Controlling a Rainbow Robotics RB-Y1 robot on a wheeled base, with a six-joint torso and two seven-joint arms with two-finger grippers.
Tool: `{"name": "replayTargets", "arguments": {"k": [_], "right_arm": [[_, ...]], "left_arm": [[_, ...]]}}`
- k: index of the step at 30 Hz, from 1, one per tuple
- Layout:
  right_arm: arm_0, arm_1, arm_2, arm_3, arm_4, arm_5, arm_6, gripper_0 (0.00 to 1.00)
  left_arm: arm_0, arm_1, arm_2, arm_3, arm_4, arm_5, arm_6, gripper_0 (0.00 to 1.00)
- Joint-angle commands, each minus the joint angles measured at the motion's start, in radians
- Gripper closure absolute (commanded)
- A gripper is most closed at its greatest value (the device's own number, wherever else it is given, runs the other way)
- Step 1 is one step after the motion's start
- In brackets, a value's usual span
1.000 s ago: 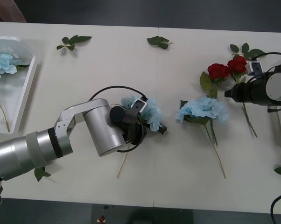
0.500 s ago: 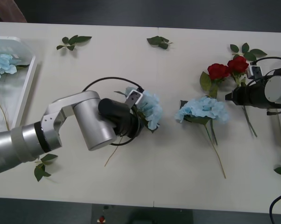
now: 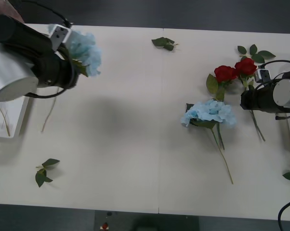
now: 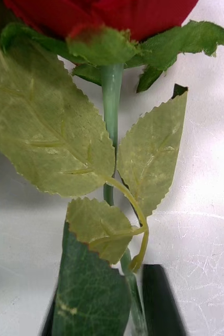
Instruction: Put the red flowers into the right box and the blue flowers into the left box
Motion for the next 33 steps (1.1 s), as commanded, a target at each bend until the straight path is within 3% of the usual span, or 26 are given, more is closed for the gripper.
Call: {"name": "replayTargets", "arguments": {"k": [1, 5, 13, 20, 25, 26, 28, 31, 33], "right_arm": [[-0.021, 0.016, -0.001, -0.014, 0.004, -0.012, 0.052, 1.00], [-0.021, 0.007, -0.005, -0.016, -0.002, -0.012, 0.055, 1.00], [-0.019, -0.027, -0.070, -0.097, -0.053, 0.025, 0.067, 1.00], [0.018, -0.093, -0.231, -0.234, -0.125, 0.209, 0.092, 1.00], [0.071, -0.148, -0.390, -0.326, -0.137, 0.352, 0.107, 1.00], [0.076, -0.154, -0.406, -0.329, -0.137, 0.362, 0.109, 1.00], [0.094, -0.182, -0.462, -0.330, -0.139, 0.390, 0.118, 1.00], [0.124, -0.220, -0.508, -0.330, -0.136, 0.391, 0.126, 1.00], [0.148, -0.251, -0.538, -0.330, -0.128, 0.388, 0.130, 1.00]], "left_arm": [[0.005, 0.156, 0.067, 0.013, 0.050, 0.045, -0.019, 1.00], [0.123, 0.234, 0.205, 0.101, 0.072, 0.047, -0.029, 1.00], [0.346, 0.241, 0.438, 0.214, 0.014, 0.032, -0.058, 1.00], [0.446, 0.240, 0.451, 0.299, -0.032, -0.038, -0.082, 1.00], [0.527, 0.240, 0.451, 0.357, -0.074, -0.182, -0.104, 0.99], [0.533, 0.240, 0.451, 0.366, -0.072, -0.200, -0.107, 0.96], [0.551, 0.240, 0.451, 0.394, -0.068, -0.265, -0.144, 0.81], [0.565, 0.240, 0.451, 0.423, -0.054, -0.331, -0.193, 0.67], [0.564, 0.240, 0.451, 0.451, -0.023, -0.370, -0.236, 0.51]]}}
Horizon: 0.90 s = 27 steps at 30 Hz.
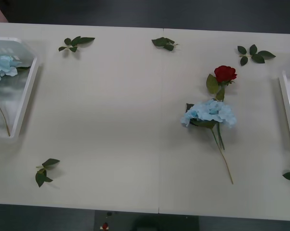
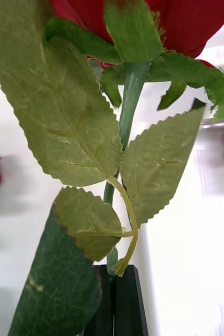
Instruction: Put the red flowers into the right box and the blue flowers into the left box
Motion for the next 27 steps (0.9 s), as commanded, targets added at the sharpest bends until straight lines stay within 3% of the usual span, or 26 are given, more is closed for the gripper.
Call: {"name": "replayTargets", "arguments": {"k": [1, 3, 5, 17, 22, 25, 26, 27], "right_arm": [[0.032, -0.084, -0.037, -0.023, 0.010, -0.007, 0.040, 1.00], [0.055, -0.102, -0.068, -0.023, 0.021, -0.010, 0.042, 1.00], [0.075, -0.110, -0.088, -0.023, 0.038, -0.015, 0.042, 1.00], [0.193, -0.108, -0.115, -0.020, 0.082, -0.159, 0.022, 1.00], [0.193, -0.108, -0.114, 0.023, 0.095, -0.232, 0.014, 0.99], [0.193, -0.108, -0.111, 0.053, 0.096, -0.274, 0.022, 0.82], [0.193, -0.110, -0.109, 0.055, 0.095, -0.282, 0.023, 0.55], [0.193, -0.110, -0.108, 0.055, 0.095, -0.282, 0.023, 0.38]], "left_arm": [[-0.007, 0.013, 0.022, 0.045, 0.046, -0.072, -0.106, 0.47], [-0.007, 0.013, 0.022, 0.064, 0.077, -0.110, -0.141, 0.33], [-0.008, 0.013, 0.023, 0.072, 0.100, -0.135, -0.166, 0.25], [-0.007, 0.013, 0.097, 0.041, 0.300, -0.140, -0.250, 0.10], [-0.007, -0.024, 0.233, -0.032, 0.436, -0.020, -0.349, 0.00], [-0.008, -0.062, 0.347, -0.106, 0.488, 0.100, -0.352, 0.00], [-0.008, -0.082, 0.391, -0.140, 0.508, 0.143, -0.345, 0.00], [-0.008, -0.094, 0.413, -0.159, 0.522, 0.166, -0.344, 0.00]]}}
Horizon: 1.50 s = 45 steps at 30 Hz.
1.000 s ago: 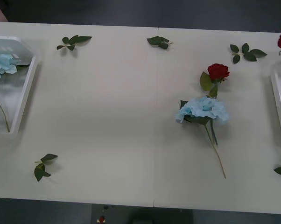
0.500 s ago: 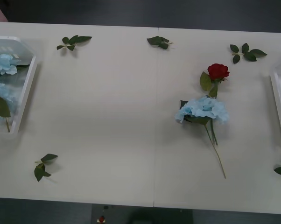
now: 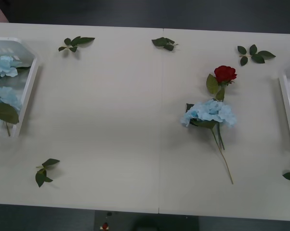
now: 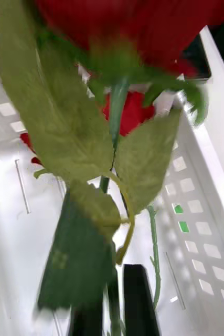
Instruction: Put the red flowers into the right box and the blue flowers into the left box
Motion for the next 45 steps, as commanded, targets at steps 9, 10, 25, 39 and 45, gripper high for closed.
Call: {"name": "replayTargets", "arguments": {"k": [9, 10, 25, 39, 45], "right_arm": [[-0.017, -0.028, 0.046, -0.008, -0.107, 0.002, 0.039, 0.04], [-0.017, -0.028, 0.052, -0.017, -0.133, 0.019, 0.040, 0.04], [-0.145, -0.011, 0.280, -0.245, -0.185, 0.265, -0.178, 0.04], [-0.309, 0.132, 0.544, -0.249, -0.021, 0.254, -0.303, 0.04], [-0.322, 0.187, 0.645, -0.248, 0.071, 0.222, -0.334, 0.04]], "left_arm": [[-0.012, -0.236, 0.194, -0.236, 0.095, 0.106, 0.016, 0.00], [-0.012, -0.266, 0.194, -0.252, 0.095, 0.095, 0.011, 0.00], [0.033, -0.513, 0.044, -0.442, 0.172, -0.081, -0.210, 0.00], [0.027, -0.570, -0.186, -0.509, 0.420, -0.168, -0.564, 0.00], [0.022, -0.549, -0.189, -0.531, 0.595, -0.170, -0.719, 0.00]]}}
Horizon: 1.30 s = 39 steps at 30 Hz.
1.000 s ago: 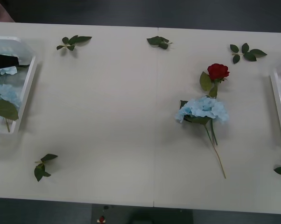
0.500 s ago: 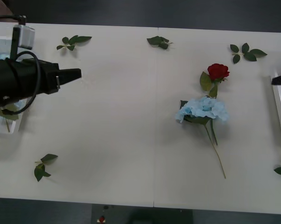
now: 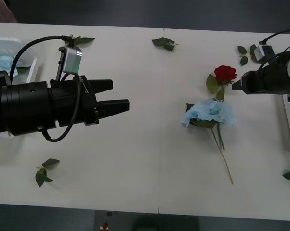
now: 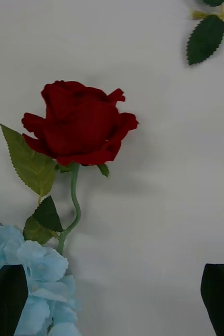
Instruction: Put the red flowers into the right box and the blue flowers into the left box
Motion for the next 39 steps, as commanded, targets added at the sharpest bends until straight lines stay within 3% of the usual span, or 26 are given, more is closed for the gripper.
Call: {"name": "replayTargets", "arguments": {"k": [1, 11, 17, 38, 39], "right_arm": [[-0.021, 0.034, 0.054, -0.029, 0.074, -0.037, -0.067, 0.04], [-0.076, 0.123, 0.188, 0.111, 0.236, -0.160, -0.148, 0.04], [-0.122, 0.172, 0.194, 0.252, 0.278, -0.252, -0.139, 0.04], [-0.125, 0.189, 0.195, 0.376, 0.282, -0.372, -0.142, 0.04], [-0.125, 0.187, 0.195, 0.381, 0.282, -0.372, -0.141, 0.09]], "left_arm": [[-0.016, 0.037, 0.009, -0.044, 0.096, -0.016, -0.159, 0.00], [-0.070, 0.051, -0.023, -0.044, 0.157, -0.023, -0.245, 0.00], [-0.068, 0.059, -0.025, -0.041, 0.159, -0.025, -0.252, 0.00], [-0.067, 0.060, -0.023, -0.033, 0.159, -0.025, -0.252, 0.00], [-0.067, 0.060, -0.023, -0.033, 0.159, -0.025, -0.252, 0.00]]}}
